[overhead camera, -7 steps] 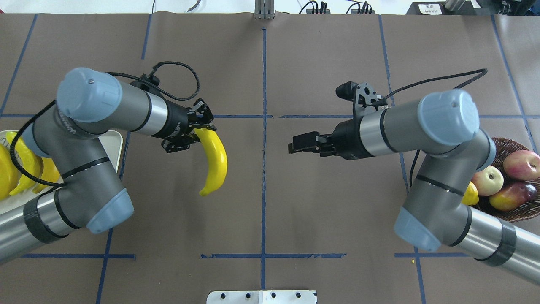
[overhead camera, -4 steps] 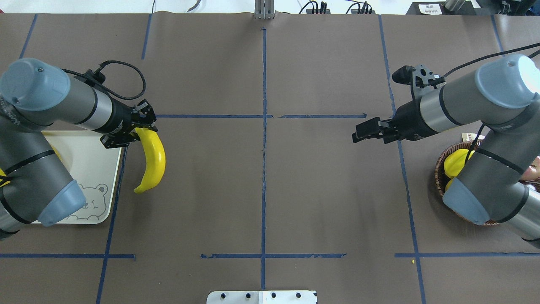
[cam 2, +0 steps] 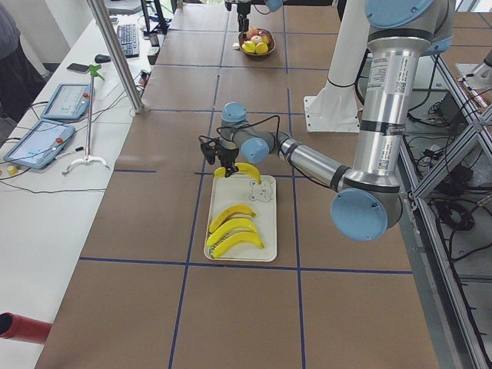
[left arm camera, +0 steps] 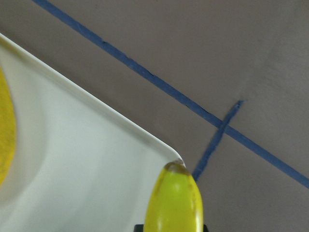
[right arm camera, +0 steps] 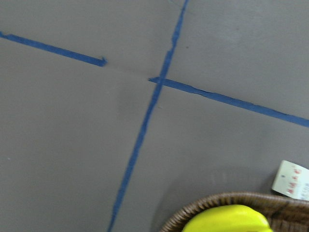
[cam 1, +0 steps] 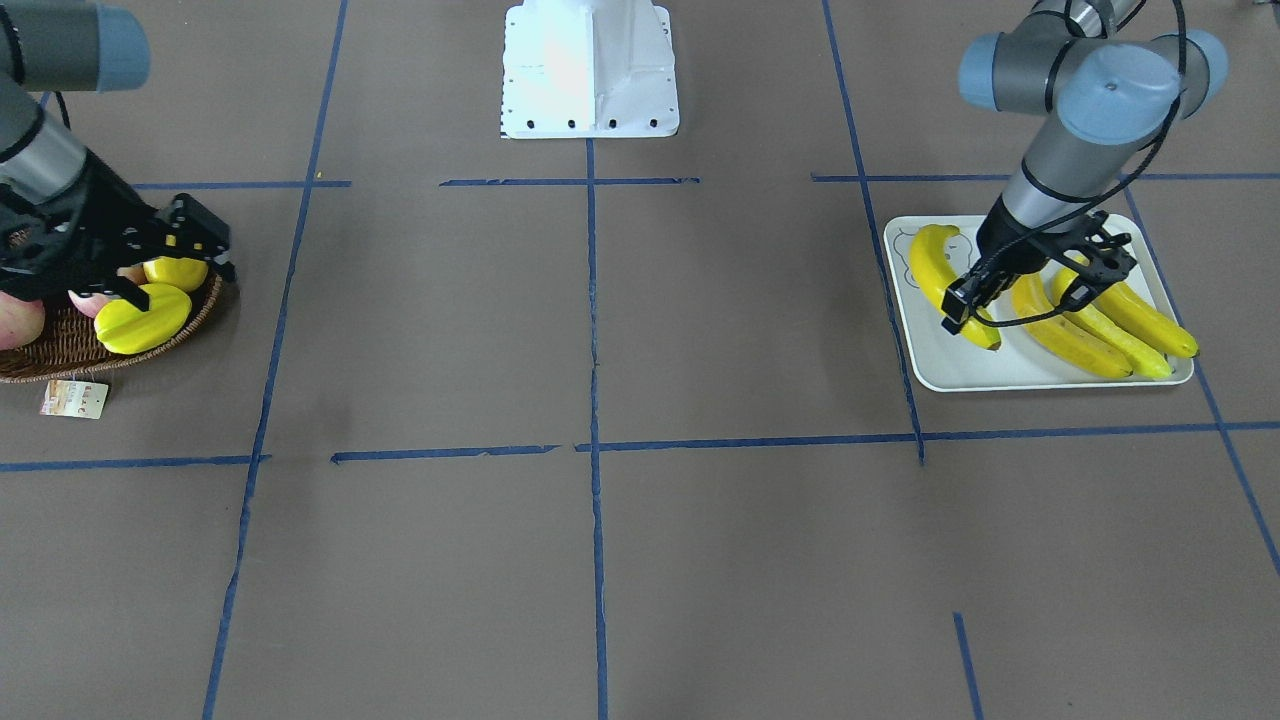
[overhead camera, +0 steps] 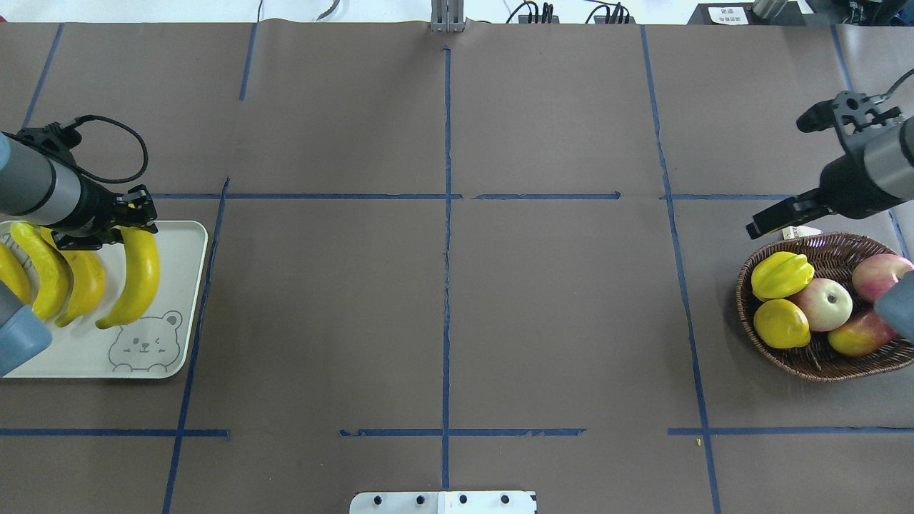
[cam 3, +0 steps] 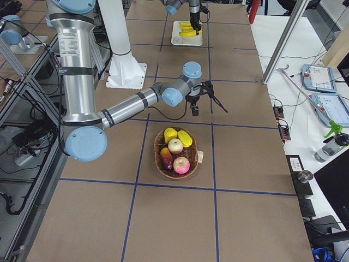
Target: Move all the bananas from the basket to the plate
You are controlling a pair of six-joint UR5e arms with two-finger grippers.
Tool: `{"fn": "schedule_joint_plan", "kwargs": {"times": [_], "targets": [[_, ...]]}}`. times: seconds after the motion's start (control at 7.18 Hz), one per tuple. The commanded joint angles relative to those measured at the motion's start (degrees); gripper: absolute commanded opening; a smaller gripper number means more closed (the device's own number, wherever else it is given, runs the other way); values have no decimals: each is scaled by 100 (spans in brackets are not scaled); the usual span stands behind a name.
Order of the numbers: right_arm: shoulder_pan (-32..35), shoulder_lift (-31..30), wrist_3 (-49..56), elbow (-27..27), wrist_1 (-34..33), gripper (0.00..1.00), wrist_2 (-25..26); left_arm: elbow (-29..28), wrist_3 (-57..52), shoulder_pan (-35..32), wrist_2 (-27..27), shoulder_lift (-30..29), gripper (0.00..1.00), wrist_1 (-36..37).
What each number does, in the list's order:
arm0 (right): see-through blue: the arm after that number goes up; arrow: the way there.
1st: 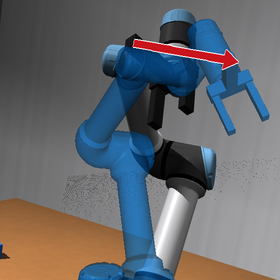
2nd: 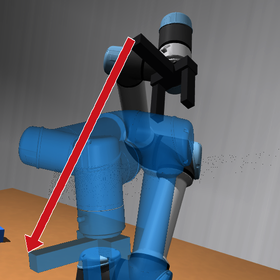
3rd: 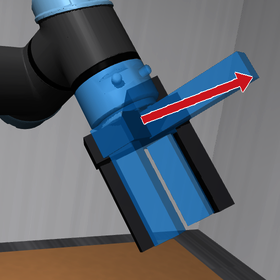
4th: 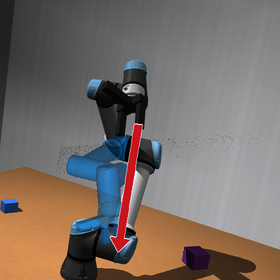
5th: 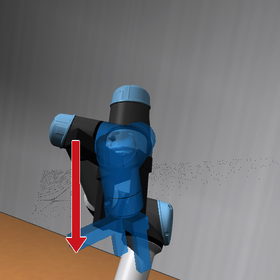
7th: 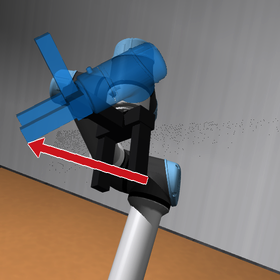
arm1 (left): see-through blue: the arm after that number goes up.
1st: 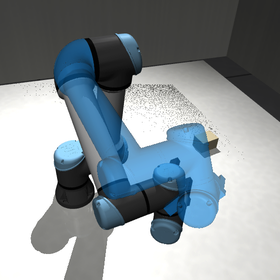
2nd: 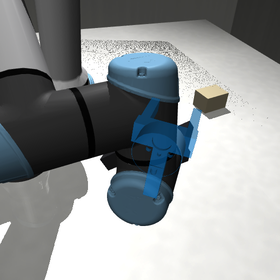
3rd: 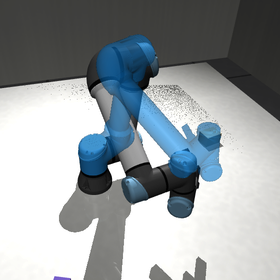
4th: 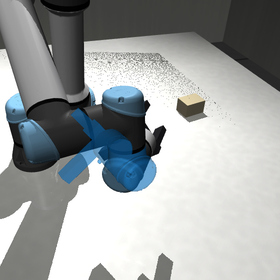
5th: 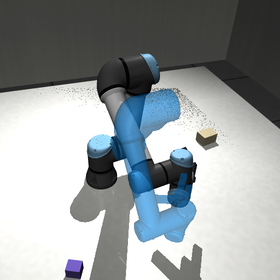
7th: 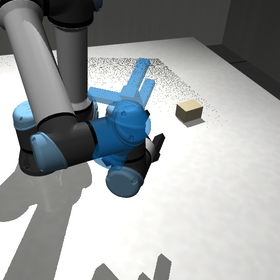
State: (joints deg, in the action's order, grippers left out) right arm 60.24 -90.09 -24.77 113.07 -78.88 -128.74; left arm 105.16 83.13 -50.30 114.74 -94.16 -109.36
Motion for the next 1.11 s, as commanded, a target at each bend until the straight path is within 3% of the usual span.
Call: {"fn": "schedule_joint_plan", "kwargs": {"times": [0.0,0.14,0.42,0.7,0.84,0.98], "targets": [[828,-507,2081,49,-680,100,-37,-48,-620,-76,-40,379,6,-15],[1023,-684,2699,5,-699,100,-46,-92,-718,-76,-57,425,12,-41],[1086,-694,2854,-4,-822,100,-46,-478,-658,-50,-389,198,47,-41],[1086,-703,2864,5,-814,100,-55,-707,-361,-41,-531,31,60,-50],[1121,-712,2864,14,-814,100,-55,-656,-542,-85,-654,47,99,-59],[1191,-790,2864,5,-822,100,-55,-577,-1327,-294,-585,117,100,-76]]}}
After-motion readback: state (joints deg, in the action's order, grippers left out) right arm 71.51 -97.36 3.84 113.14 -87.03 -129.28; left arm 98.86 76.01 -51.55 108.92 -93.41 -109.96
